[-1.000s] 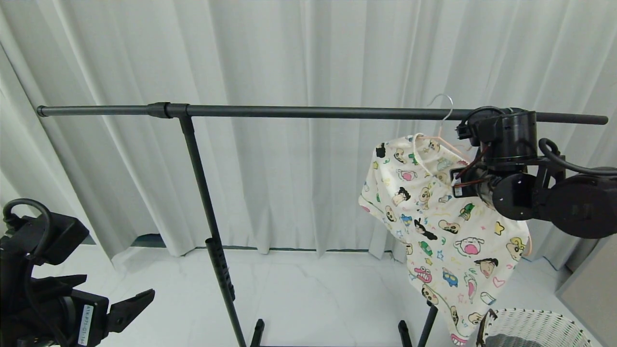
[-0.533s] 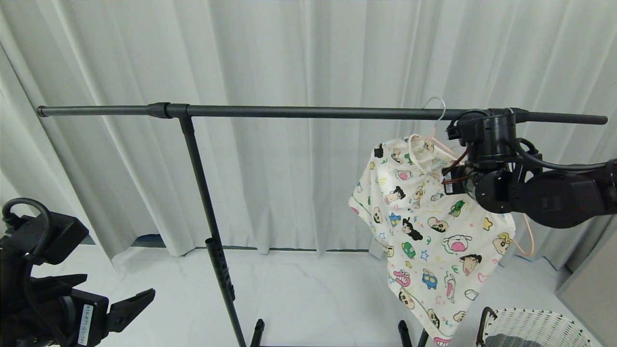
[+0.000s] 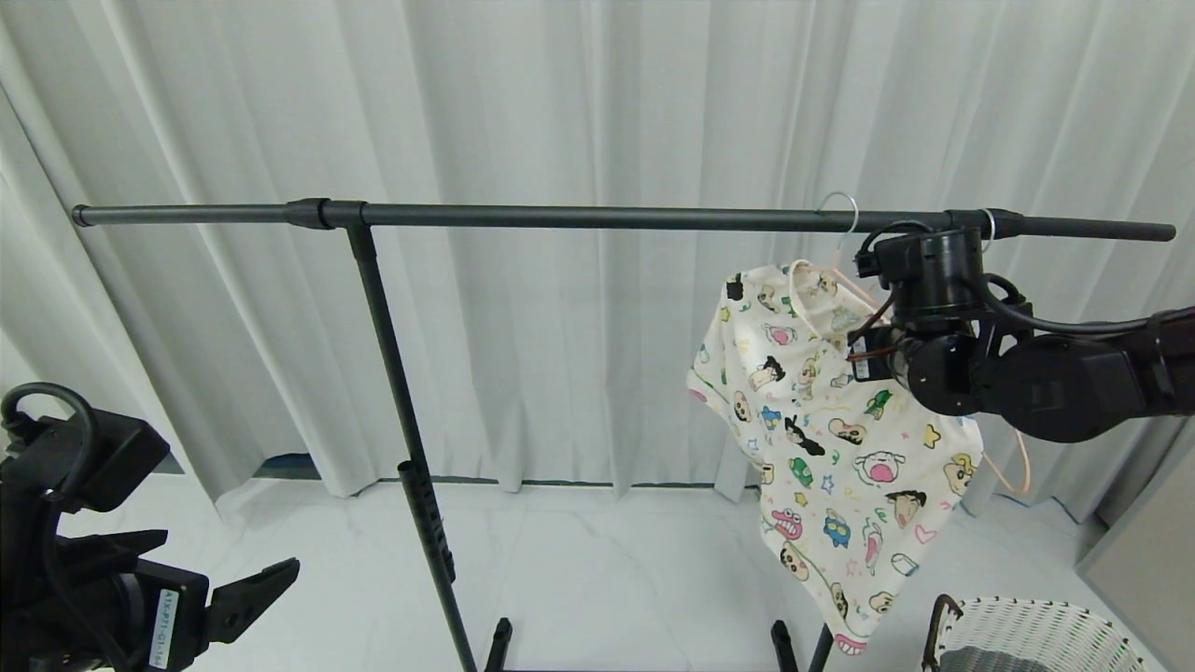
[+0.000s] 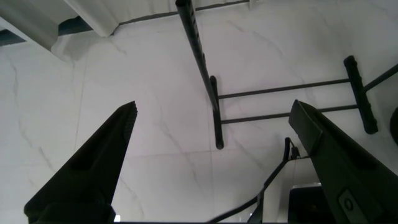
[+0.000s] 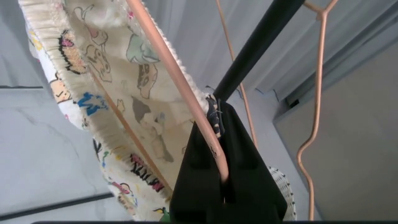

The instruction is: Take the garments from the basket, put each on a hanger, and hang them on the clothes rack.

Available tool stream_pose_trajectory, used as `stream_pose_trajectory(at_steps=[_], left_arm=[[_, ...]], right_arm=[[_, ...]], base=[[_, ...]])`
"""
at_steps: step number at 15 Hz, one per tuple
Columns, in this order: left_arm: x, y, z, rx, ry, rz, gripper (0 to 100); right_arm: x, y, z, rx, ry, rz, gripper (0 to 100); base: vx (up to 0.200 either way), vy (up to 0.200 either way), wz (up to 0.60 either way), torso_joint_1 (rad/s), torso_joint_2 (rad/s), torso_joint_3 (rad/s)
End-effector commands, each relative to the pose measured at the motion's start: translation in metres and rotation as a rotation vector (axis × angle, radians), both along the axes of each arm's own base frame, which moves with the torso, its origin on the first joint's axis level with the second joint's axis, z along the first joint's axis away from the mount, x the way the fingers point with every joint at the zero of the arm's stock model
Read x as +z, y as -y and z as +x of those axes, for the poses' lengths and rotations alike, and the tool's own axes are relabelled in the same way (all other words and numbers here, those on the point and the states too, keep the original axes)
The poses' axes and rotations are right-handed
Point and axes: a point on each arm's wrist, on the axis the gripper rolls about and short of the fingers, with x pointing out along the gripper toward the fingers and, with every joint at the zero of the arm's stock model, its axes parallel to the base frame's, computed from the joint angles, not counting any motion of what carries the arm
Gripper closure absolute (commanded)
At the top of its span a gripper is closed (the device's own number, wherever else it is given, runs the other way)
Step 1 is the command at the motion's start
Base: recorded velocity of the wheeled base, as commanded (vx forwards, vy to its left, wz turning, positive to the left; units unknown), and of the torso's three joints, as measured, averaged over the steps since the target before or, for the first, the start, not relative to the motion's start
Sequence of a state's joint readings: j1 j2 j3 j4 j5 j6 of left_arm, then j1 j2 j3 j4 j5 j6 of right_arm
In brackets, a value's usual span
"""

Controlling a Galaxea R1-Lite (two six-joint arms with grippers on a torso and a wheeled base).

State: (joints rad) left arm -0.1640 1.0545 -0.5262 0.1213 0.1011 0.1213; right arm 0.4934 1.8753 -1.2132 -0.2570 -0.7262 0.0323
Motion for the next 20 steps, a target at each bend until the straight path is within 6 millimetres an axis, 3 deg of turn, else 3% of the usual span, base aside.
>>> stream_pose_trajectory(at_steps=[1, 8, 9, 12, 15, 20], left_arm=[[0.0, 0.0, 0.0, 0.0, -0.001, 0.0, 0], [0.001, 0.0, -0.003, 0.0, 0.011, -0.002, 0], [0.001, 0.0, -0.003, 0.0, 0.011, -0.002, 0], [0.001, 0.0, -0.003, 0.0, 0.011, -0.002, 0], [0.001, -0.001, -0.002, 0.006, 0.01, -0.004, 0], [0.001, 0.0, -0.002, 0.004, 0.007, -0.005, 0]], right_arm=[[0.004, -0.003, 0.004, 0.001, 0.018, 0.01, 100], [0.0, -0.005, 0.016, -0.006, 0.012, 0.005, 100], [-0.001, -0.005, 0.016, -0.006, 0.01, 0.005, 0], [0.003, -0.005, 0.014, -0.006, 0.021, 0.01, 0], [0.025, 0.0, 0.002, -0.002, 0.071, 0.042, 0], [0.066, -0.002, -0.042, 0.068, 0.124, 0.096, 0]], base=[[0.0, 0.0, 0.0, 0.0, 0.0, 0.0], [0.0, 0.0, 0.0, 0.0, 0.0, 0.0], [0.0, 0.0, 0.0, 0.0, 0.0, 0.0], [0.0, 0.0, 0.0, 0.0, 0.0, 0.0], [0.0, 0.0, 0.0, 0.0, 0.0, 0.0], [0.0, 0.0, 0.0, 0.0, 0.0, 0.0]])
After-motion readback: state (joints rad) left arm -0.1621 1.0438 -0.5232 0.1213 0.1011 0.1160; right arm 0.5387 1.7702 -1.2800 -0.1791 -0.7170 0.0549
